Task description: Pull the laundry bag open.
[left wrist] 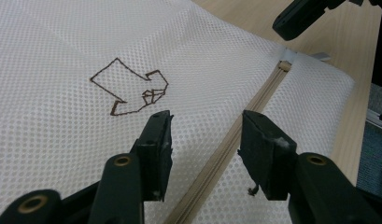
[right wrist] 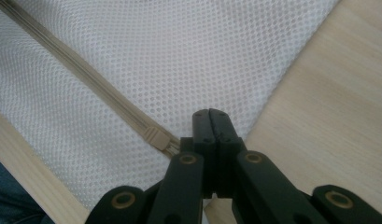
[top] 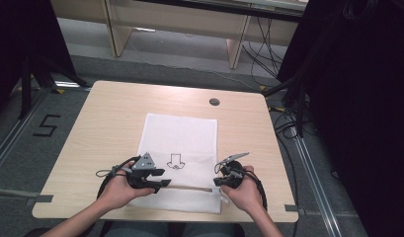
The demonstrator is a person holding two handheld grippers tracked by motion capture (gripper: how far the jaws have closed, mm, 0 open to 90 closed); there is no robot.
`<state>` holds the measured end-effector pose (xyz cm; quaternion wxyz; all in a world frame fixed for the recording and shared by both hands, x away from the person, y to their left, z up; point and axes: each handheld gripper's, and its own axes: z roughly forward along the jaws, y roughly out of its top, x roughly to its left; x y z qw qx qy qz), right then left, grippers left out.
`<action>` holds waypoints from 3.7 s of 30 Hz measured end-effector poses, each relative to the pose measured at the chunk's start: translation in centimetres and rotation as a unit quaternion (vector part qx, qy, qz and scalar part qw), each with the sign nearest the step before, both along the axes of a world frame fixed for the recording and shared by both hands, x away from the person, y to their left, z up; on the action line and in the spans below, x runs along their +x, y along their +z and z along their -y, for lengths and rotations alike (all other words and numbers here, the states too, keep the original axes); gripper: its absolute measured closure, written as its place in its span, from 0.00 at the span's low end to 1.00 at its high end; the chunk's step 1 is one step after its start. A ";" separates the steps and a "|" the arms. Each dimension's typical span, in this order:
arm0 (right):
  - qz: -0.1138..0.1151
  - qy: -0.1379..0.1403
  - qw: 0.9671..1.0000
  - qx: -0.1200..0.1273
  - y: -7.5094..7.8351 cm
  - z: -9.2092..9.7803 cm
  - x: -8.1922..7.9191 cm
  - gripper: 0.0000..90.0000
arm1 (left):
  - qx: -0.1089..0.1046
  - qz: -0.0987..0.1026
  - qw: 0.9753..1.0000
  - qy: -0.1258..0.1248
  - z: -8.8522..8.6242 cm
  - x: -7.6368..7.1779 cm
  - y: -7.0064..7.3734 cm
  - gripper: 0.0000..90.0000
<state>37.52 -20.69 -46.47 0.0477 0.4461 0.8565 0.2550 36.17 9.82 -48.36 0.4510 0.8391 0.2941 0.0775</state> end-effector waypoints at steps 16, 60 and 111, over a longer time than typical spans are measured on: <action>-0.057 -0.027 0.998 0.000 -1.6 0.4 -0.2 1.00 | 0.014 0.012 0.998 -0.053 3.0 0.6 -0.2 0.61; -0.075 -0.014 0.997 -0.010 -1.8 0.2 0.2 1.00 | 0.032 -0.023 0.990 -0.134 12.8 1.7 -3.0 0.81; -0.076 -0.024 0.997 -0.005 -1.9 0.2 0.1 1.00 | 0.027 -0.014 0.992 -0.121 12.8 0.7 -2.6 0.97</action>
